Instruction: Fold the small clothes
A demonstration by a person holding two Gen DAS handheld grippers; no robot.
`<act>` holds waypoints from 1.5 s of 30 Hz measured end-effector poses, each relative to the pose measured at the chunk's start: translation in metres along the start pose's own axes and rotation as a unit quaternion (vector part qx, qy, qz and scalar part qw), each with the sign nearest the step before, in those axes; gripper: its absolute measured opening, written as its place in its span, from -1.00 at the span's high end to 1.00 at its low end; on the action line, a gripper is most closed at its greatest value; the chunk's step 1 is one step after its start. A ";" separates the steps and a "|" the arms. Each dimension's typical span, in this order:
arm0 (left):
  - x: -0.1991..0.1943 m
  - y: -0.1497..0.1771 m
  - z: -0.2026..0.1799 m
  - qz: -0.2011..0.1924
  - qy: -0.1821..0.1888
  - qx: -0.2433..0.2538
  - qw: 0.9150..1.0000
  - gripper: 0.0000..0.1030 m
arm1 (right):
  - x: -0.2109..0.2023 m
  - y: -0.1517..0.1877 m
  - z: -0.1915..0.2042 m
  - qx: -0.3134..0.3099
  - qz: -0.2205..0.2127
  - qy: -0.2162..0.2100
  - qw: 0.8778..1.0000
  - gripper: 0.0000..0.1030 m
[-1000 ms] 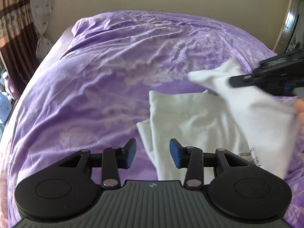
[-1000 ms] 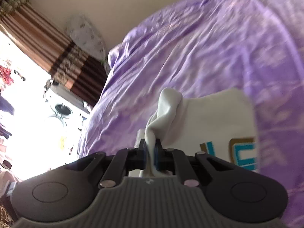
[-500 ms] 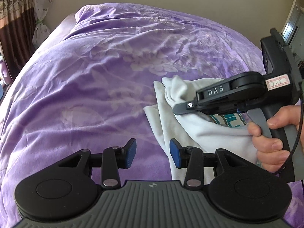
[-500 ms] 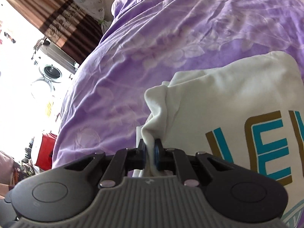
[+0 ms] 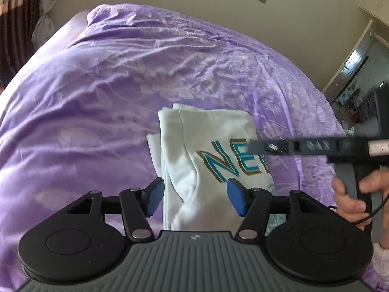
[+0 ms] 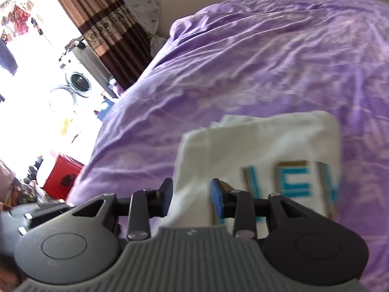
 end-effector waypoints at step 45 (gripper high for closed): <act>0.037 0.096 0.008 0.083 -0.033 -0.076 0.993 0.84 | -0.024 0.159 -0.157 -0.009 0.039 0.119 0.992 1.00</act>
Point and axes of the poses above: each gripper's, at about its wrist camera, not at the fingertips, and x roughly the way its jaws point, z to its left, y to its underside, the point moved 7 cm from there along x, roughly the way its jaws point, and after that the axes turned 14 degrees about x, right-handed, at the moved point
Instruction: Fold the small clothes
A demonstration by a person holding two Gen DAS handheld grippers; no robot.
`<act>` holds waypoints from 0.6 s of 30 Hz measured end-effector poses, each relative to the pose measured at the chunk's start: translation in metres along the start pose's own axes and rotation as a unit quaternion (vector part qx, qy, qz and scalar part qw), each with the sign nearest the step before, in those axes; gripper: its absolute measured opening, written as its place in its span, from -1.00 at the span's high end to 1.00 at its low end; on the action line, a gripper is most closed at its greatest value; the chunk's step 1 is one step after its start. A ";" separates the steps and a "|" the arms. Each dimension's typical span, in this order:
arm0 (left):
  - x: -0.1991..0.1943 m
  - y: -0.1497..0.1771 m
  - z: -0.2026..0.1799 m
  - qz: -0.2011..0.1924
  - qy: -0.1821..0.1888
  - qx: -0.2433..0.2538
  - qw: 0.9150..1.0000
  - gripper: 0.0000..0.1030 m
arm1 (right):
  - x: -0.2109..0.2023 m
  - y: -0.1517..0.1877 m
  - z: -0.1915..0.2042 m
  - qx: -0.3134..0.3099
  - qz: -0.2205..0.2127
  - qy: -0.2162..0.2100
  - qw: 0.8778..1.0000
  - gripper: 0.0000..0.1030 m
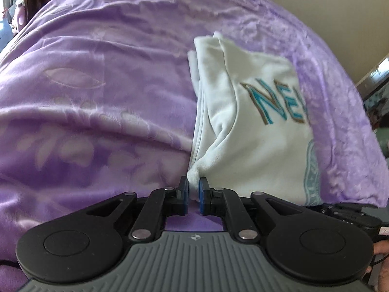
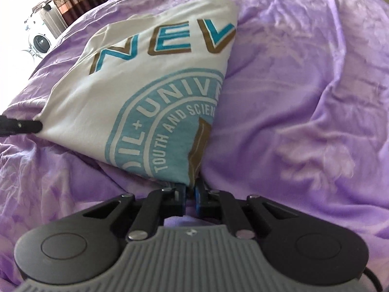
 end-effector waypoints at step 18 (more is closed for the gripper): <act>-0.060 -0.021 -0.008 -0.012 -0.026 0.074 0.997 0.17 | -0.024 0.008 0.004 -0.034 -0.013 0.015 0.999 0.57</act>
Point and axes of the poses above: each gripper's, at about its wrist camera, not at the fingertips, and x roughly the way its jaws point, z to its left, y to its underside, the point moved 7 cm from there along x, roughly the way its jaws point, and after that the axes turned 14 degrees about x, right-handed, at the moved point
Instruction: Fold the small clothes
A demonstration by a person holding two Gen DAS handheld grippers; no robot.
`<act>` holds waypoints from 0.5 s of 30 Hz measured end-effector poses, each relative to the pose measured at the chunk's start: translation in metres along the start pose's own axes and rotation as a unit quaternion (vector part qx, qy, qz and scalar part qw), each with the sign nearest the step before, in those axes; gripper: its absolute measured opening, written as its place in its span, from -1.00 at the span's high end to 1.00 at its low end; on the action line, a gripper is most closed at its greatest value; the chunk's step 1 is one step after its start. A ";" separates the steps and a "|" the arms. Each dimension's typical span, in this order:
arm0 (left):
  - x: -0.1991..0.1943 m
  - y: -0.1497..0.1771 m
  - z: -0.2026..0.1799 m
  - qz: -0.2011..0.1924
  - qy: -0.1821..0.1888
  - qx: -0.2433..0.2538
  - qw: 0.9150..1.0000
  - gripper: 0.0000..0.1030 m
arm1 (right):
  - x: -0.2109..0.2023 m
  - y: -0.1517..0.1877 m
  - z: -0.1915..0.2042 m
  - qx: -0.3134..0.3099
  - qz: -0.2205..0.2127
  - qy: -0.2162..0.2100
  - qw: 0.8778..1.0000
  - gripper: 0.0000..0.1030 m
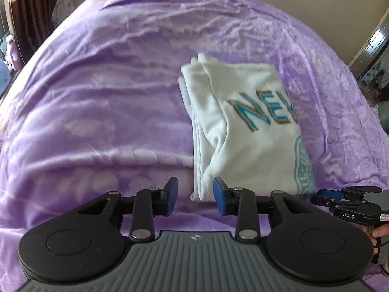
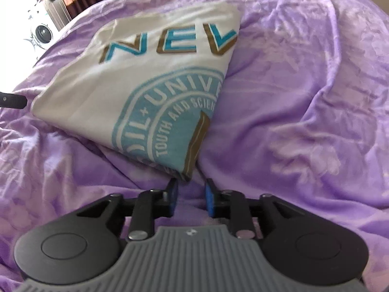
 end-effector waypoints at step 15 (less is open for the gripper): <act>-0.043 -0.019 0.025 -0.031 -0.092 0.015 0.995 0.09 | -0.039 -0.031 0.005 0.001 -0.081 -0.010 0.997 0.29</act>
Point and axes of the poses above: each gripper's, at about its wrist camera, not at the fingertips, and x roughly the way its jaws point, z to its left, y to its underside, the point moved 7 cm from there along x, roughly the way its jaws point, and after that the axes turned 14 degrees about x, right-handed, at the moved point
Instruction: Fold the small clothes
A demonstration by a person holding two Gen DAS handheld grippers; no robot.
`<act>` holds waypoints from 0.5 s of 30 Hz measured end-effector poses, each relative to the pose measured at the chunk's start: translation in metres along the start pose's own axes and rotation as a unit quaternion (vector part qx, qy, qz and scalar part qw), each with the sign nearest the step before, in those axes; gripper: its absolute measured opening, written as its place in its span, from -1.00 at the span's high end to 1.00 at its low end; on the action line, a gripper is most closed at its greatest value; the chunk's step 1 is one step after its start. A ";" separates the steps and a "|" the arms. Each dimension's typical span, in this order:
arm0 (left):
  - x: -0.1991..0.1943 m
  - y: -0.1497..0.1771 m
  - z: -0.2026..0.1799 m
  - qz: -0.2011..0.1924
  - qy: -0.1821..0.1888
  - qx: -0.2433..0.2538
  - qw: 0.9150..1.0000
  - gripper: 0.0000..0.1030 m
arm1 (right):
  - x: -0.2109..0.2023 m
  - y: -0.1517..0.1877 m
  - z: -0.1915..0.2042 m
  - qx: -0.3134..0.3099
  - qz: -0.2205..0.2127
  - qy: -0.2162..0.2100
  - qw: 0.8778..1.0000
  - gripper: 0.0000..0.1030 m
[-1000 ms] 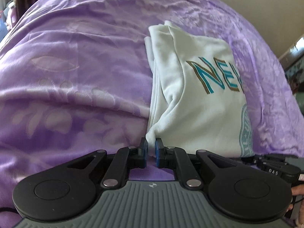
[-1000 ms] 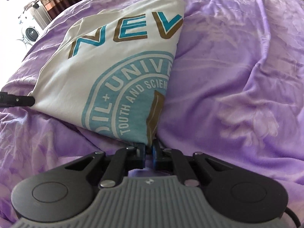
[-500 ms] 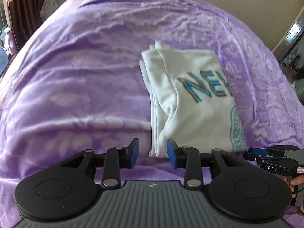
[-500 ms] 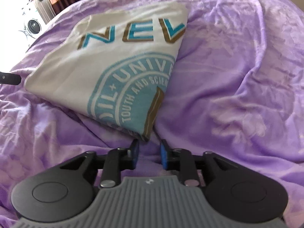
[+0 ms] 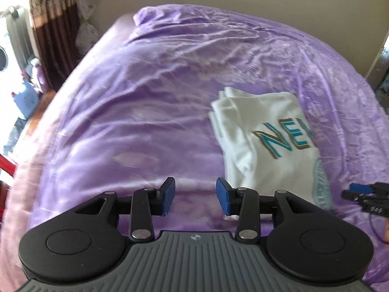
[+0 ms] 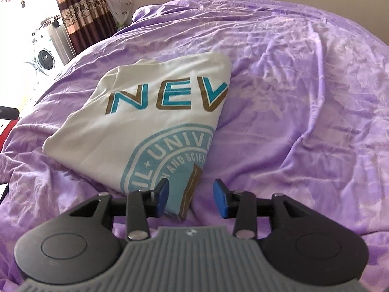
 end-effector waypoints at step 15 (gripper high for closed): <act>0.021 -0.082 -0.003 -0.053 0.033 0.007 0.998 -0.32 | 0.019 -0.081 -0.009 0.023 -0.017 0.003 1.000 -0.16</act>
Point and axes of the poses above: each gripper's, at about its wrist camera, not at the fingertips, and x roughly the way its jaws point, z to its left, y to its underside, the point moved 7 cm from there along x, roughly the way its jaws point, and after that the axes turned 14 degrees about x, right-handed, at the moved point
